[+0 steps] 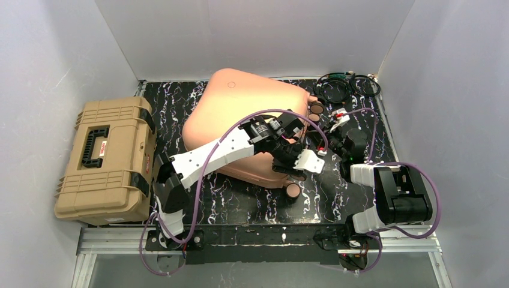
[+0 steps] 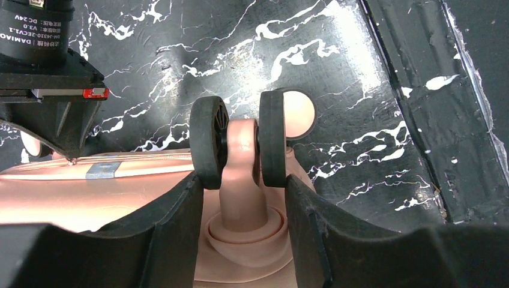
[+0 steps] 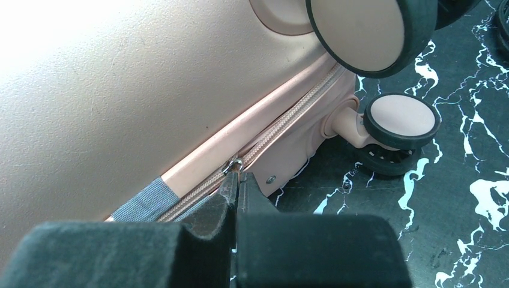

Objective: Pack the luggage
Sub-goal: Zip the luggage at the center of the board.

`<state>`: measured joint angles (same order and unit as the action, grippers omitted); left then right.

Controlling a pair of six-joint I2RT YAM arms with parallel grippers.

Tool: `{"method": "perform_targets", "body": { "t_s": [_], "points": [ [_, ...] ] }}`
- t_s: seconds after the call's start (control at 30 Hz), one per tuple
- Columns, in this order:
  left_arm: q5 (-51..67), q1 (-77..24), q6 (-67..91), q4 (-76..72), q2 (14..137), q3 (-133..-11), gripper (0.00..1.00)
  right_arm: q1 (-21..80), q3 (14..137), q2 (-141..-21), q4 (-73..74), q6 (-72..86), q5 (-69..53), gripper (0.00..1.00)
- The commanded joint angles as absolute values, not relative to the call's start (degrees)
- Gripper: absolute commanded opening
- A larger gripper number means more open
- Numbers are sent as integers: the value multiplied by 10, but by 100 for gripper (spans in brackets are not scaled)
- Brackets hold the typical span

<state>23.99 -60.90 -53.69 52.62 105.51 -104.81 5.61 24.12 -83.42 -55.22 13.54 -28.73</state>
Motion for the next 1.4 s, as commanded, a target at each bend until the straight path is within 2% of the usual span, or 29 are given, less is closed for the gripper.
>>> {"method": "perform_targets", "body": {
  "t_s": [0.0,0.73,0.83,1.0,1.13,1.23,1.37],
  "points": [
    [373,-631,-506,823,1019,-974,0,19,292,-862,-551,100,-98,1],
    [431,-631,-522,874,903,-824,0,-17,329,-936,-568,130,-73,1],
    [433,-630,-521,873,887,-814,0,-37,319,-949,-598,168,-114,1],
    [430,-629,-517,862,870,-811,0,-65,288,-1010,-732,265,-227,1],
    [430,-629,-530,876,869,-834,0,-59,306,-1006,-695,246,-162,1],
    [435,-629,-539,888,865,-838,0,-57,361,-992,-547,210,-62,1],
    [442,-630,-545,890,849,-818,0,-66,366,-988,-577,215,-33,1]
  ]
}}
